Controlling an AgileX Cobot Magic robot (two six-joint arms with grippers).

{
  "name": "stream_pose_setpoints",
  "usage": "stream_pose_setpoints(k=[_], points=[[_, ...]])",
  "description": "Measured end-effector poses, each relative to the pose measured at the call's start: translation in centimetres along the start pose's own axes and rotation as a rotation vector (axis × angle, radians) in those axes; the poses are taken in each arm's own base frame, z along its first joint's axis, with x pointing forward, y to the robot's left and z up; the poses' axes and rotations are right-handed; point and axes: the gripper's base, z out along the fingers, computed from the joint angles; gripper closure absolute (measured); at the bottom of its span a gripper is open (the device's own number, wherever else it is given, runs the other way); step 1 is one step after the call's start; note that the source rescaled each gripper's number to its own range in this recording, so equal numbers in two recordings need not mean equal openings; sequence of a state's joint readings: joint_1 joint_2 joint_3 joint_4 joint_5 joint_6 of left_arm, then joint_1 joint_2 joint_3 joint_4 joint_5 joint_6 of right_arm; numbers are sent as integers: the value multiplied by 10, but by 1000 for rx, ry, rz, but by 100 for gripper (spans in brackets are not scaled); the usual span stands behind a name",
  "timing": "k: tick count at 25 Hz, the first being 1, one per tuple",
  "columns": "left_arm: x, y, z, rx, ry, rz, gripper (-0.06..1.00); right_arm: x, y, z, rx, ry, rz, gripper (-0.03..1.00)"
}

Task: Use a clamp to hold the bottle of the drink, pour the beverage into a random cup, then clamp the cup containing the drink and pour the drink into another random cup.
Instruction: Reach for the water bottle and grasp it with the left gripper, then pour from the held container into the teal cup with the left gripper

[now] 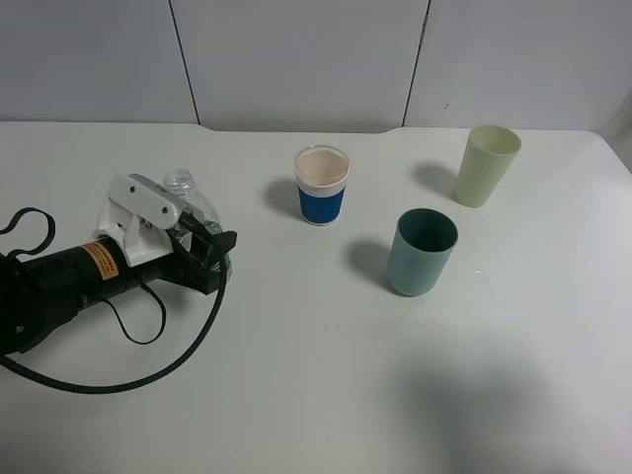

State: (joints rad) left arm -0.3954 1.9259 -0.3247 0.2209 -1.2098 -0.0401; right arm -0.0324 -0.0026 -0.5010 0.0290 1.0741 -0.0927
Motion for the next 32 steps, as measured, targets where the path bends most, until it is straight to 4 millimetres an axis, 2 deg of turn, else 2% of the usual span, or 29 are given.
stream_pose_setpoints(k=[1, 17, 18, 19, 21, 29, 32], points=[[0, 0, 0, -1, -1, 1, 94, 0, 0, 0, 0, 0, 0, 37], [-2, 5, -1, -55, -8, -16, 92, 0, 0, 0, 0, 0, 0, 37], [-4, 6, -1, -67, -7, -19, 92, 0, 0, 0, 0, 0, 0, 37], [-20, 8, -6, -123, -69, -32, 92, 0, 0, 0, 0, 0, 0, 37], [-28, 9, -9, -161, -89, -26, 92, 0, 0, 0, 0, 0, 0, 37], [-46, 13, -20, -331, -47, 14, 92, 0, 0, 0, 0, 0, 0, 37], [-61, 12, -21, -438, -11, 62, 92, 0, 0, 0, 0, 0, 0, 37]])
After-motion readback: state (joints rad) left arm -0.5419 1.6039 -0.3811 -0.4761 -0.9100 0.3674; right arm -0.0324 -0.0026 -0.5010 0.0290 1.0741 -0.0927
